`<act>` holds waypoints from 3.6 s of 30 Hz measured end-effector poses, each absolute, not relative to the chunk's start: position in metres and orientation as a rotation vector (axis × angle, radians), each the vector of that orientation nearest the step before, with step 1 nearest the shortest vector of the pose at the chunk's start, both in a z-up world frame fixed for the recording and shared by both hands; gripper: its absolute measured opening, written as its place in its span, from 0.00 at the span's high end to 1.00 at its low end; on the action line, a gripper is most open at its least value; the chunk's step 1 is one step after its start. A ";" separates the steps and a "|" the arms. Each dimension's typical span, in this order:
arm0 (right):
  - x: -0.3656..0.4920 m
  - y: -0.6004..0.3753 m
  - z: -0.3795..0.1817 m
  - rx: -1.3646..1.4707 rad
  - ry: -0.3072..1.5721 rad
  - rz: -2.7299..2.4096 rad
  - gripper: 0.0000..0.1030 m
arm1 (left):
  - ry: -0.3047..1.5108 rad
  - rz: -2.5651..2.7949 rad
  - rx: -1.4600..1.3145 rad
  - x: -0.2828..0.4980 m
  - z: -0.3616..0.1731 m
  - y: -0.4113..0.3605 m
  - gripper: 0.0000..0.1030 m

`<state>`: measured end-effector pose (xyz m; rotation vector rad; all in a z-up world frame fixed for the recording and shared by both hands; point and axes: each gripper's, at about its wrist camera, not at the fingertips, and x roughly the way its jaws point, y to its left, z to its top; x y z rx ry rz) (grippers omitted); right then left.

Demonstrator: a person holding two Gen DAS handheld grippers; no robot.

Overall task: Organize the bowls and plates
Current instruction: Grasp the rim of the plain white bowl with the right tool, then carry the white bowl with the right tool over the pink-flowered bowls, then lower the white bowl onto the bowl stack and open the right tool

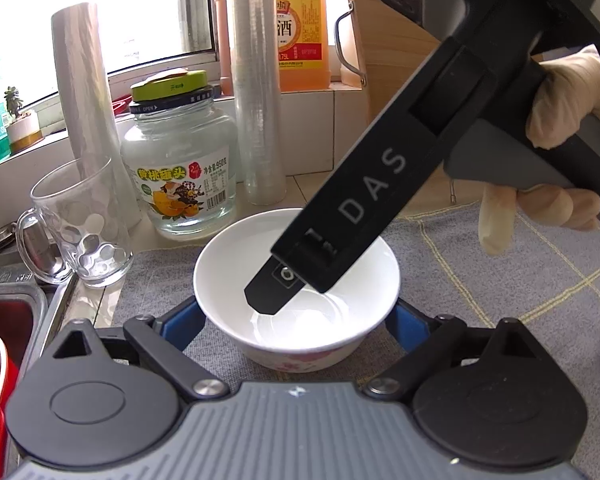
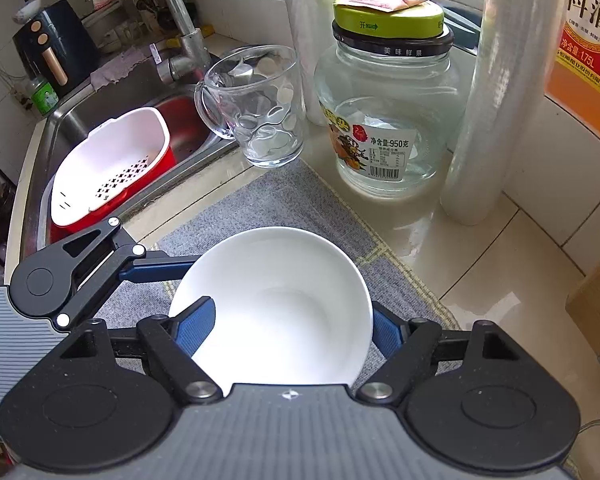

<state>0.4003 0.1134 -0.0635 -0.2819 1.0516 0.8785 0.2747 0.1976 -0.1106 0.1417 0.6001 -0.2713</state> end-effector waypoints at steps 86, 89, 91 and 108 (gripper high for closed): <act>0.194 -0.113 0.007 -0.069 1.006 0.615 0.17 | 0.615 -0.646 0.275 0.121 -0.052 0.026 0.07; 0.194 -0.114 0.002 -0.061 1.015 0.611 0.17 | 0.632 -0.645 0.276 0.124 -0.056 0.024 0.07; 0.195 -0.115 0.000 -0.053 1.019 0.610 0.17 | 0.636 -0.643 0.275 0.124 -0.058 0.024 0.07; 0.199 -0.114 -0.008 -0.051 1.035 0.608 0.17 | 0.664 -0.639 0.276 0.130 -0.064 0.021 0.07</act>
